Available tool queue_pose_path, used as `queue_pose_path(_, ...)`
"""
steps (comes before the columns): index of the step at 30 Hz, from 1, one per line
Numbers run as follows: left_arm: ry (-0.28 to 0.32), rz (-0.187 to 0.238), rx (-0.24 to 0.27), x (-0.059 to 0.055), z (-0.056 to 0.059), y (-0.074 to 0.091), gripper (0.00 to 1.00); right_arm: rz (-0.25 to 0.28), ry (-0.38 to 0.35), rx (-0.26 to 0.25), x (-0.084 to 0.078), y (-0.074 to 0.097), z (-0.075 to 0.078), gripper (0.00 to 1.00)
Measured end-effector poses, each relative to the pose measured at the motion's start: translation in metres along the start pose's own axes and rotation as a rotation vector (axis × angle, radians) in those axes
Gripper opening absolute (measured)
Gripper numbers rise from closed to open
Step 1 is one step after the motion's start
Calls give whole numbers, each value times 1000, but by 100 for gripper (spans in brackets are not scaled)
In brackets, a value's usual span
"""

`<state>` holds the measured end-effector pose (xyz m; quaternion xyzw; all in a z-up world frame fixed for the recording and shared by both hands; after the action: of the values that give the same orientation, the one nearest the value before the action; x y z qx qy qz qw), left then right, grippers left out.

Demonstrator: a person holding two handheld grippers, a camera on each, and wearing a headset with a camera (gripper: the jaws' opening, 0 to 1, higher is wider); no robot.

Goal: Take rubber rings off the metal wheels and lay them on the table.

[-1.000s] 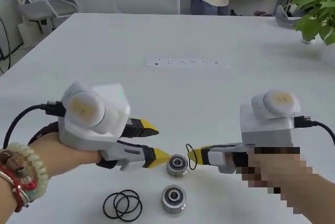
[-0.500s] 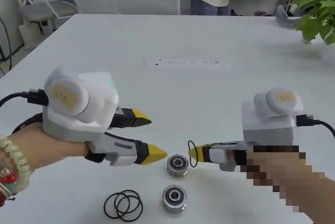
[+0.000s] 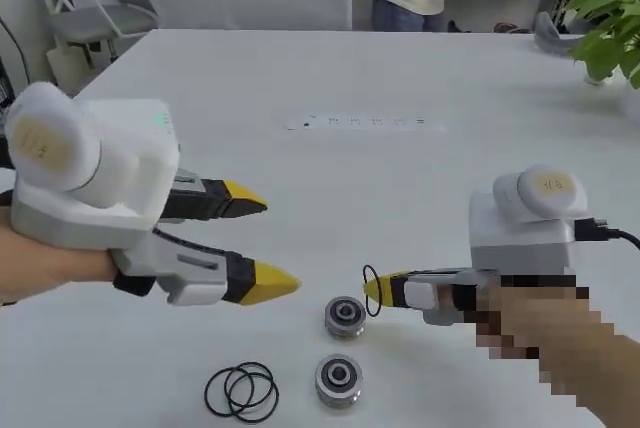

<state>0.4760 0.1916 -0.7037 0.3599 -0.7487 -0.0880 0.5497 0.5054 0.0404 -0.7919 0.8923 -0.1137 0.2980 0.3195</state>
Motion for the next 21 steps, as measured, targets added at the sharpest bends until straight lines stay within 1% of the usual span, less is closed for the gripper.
queue_pose_path(4, 4, -13, 19, -6, 0, 11, 48, 1, 1, 6, 0, 0, -1, 0)
queue_pose_path(7, 20, -20, 43, -12, -1, 20, 49, 0, 4, 10, 1, 0, -2, 0)
queue_pose_path(12, 33, -24, 73, -16, 1, 32, 52, -2, -1, 11, 0, -1, -2, 0)
queue_pose_path(17, 49, -22, 75, -20, 7, 40, 55, -6, 4, 13, -1, -2, -5, 0)
queue_pose_path(21, 82, -11, 94, -24, 11, 48, 58, -2, 1, 17, 0, -1, -5, 0)
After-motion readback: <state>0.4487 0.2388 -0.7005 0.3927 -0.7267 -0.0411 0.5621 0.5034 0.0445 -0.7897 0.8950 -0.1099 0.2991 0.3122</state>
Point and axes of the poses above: the centre of the closed fingertips' face, and the gripper's own axes: y roughly backward along the fingers, z roughly to its right, x roughly out of its top, the point moved 5 cm from there along y, roughly backward along the fingers, and after that the axes turned 14 degrees about -y, right-handed, at the moved point
